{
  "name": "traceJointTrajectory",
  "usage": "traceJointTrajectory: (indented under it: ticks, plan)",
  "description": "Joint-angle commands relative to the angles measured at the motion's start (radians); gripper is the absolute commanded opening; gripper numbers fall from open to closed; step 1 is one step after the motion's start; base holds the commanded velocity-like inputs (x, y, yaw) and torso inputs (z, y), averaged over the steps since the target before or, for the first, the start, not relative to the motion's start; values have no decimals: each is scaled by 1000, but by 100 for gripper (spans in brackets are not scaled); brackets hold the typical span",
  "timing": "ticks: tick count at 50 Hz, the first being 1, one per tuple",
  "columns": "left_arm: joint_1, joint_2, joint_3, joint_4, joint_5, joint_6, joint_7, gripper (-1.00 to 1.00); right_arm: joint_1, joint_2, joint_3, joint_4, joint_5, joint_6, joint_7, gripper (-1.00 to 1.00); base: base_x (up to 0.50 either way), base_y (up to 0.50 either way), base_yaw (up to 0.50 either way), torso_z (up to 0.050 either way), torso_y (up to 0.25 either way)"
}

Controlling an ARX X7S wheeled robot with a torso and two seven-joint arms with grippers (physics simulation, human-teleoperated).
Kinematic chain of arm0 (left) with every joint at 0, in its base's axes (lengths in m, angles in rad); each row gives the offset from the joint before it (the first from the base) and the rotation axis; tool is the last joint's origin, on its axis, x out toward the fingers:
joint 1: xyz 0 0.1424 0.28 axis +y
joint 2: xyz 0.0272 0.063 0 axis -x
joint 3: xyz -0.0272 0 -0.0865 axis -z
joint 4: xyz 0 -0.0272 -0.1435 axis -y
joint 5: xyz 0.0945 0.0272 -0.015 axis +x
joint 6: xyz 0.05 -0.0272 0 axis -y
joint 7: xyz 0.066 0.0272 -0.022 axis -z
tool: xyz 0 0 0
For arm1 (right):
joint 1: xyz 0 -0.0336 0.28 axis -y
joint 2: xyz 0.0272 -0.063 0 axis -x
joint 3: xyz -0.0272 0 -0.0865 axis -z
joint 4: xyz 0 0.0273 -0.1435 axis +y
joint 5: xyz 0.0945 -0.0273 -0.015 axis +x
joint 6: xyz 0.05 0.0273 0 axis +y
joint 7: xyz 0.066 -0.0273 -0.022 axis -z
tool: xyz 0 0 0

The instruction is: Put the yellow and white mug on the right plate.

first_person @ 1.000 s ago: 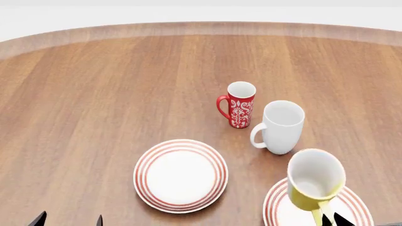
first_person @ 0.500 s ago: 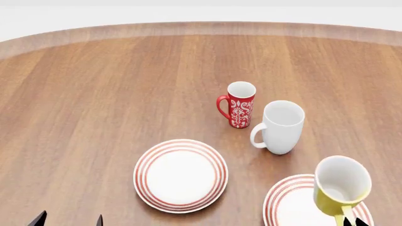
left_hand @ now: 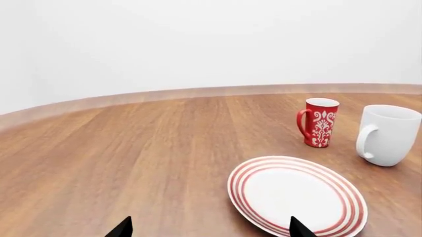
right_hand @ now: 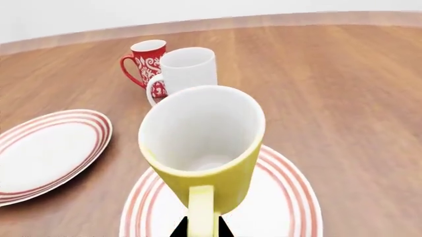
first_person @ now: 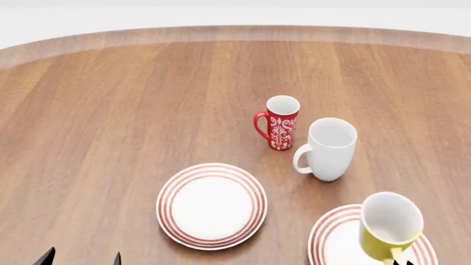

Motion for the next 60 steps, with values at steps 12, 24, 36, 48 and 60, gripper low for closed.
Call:
traceJointTrajectory:
  ticks: [12,24,36,48,60]
  plan:
    - [-2,-5,6,-1,-3,5,-6,100,73,-30,-34,133,-31,-31,-35,-100,0,0,0,0,1]
    - [-2,-7,10,0,-3,5,-10,100,76,-39,-31,200,-38,-61,-45,-100,0,0,0,0,0]
    - [-5,-11,12,-2,-8,5,-12,100,92,-50,-40,263,-51,-86,-59,-100,0,0,0,0,1]
    - [-8,-12,16,-6,-9,7,-15,100,101,-54,-45,302,-58,-105,-67,-100,0,0,0,0,0]
    - [-5,-14,22,-2,-10,10,-15,100,98,-54,-44,303,-63,-114,-57,-100,1,0,0,0,0]
